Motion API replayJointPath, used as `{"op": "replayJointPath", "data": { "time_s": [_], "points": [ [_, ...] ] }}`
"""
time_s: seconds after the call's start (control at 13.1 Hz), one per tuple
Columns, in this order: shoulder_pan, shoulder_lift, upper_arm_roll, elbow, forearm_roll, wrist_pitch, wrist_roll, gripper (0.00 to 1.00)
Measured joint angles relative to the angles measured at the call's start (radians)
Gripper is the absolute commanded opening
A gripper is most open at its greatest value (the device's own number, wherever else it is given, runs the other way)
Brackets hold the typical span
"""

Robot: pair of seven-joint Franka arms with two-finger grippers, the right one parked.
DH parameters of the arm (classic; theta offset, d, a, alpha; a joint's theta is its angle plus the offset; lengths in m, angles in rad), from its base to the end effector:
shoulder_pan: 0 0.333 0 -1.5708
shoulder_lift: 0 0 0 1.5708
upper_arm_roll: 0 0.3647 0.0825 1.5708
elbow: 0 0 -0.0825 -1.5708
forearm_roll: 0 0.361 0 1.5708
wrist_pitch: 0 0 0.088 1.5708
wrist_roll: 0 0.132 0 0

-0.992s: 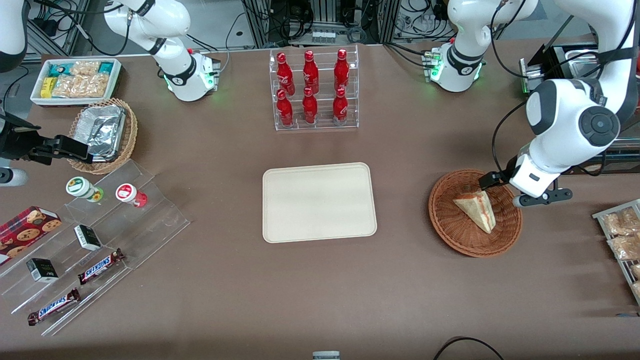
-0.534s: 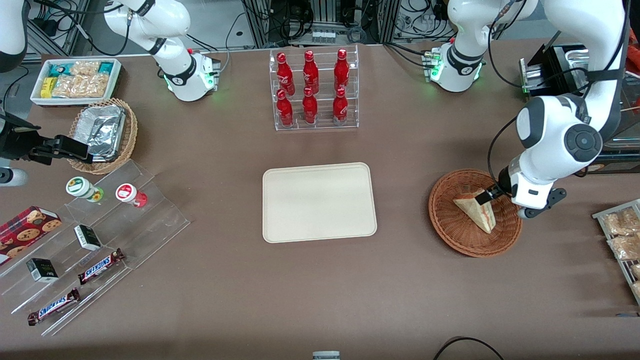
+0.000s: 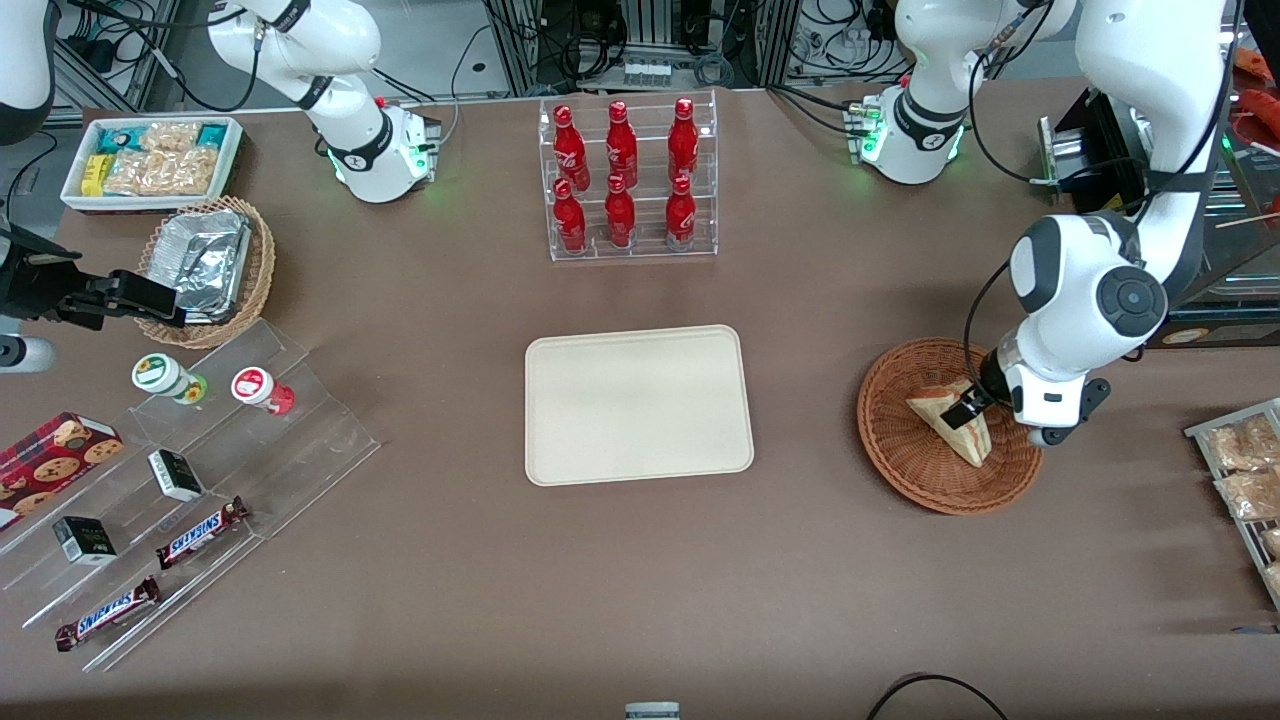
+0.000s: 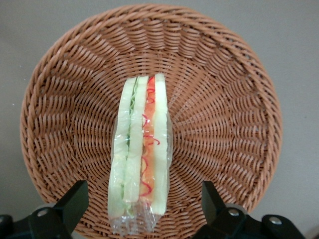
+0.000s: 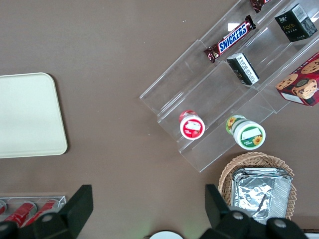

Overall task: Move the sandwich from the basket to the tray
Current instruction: 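Lower the left gripper and close it on the sandwich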

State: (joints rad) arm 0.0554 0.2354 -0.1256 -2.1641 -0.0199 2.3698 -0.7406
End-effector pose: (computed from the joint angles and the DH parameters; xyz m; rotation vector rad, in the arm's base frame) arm 0.5528 -0.0378 0.3245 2.9302 1.0495 -0.0665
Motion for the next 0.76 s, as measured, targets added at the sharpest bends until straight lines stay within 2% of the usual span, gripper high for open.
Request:
{"op": "replayJointPath", "data": {
  "time_s": [0.31, 0.38, 0.53, 0.61, 0.76],
  "points": [
    [0.0, 0.033, 0.0, -0.001, 0.0, 0.005, -0.006, 0.98],
    [0.0, 0.042, 0.0, -0.002, 0.0, 0.015, -0.007, 0.76],
    [0.0, 0.058, 0.0, -0.009, 0.0, 0.041, -0.014, 0.1],
    [0.0, 0.065, 0.0, -0.01, 0.0, 0.048, -0.021, 0.0],
    [0.0, 0.067, -0.001, -0.01, 0.0, 0.049, -0.023, 0.0]
  ]
}}
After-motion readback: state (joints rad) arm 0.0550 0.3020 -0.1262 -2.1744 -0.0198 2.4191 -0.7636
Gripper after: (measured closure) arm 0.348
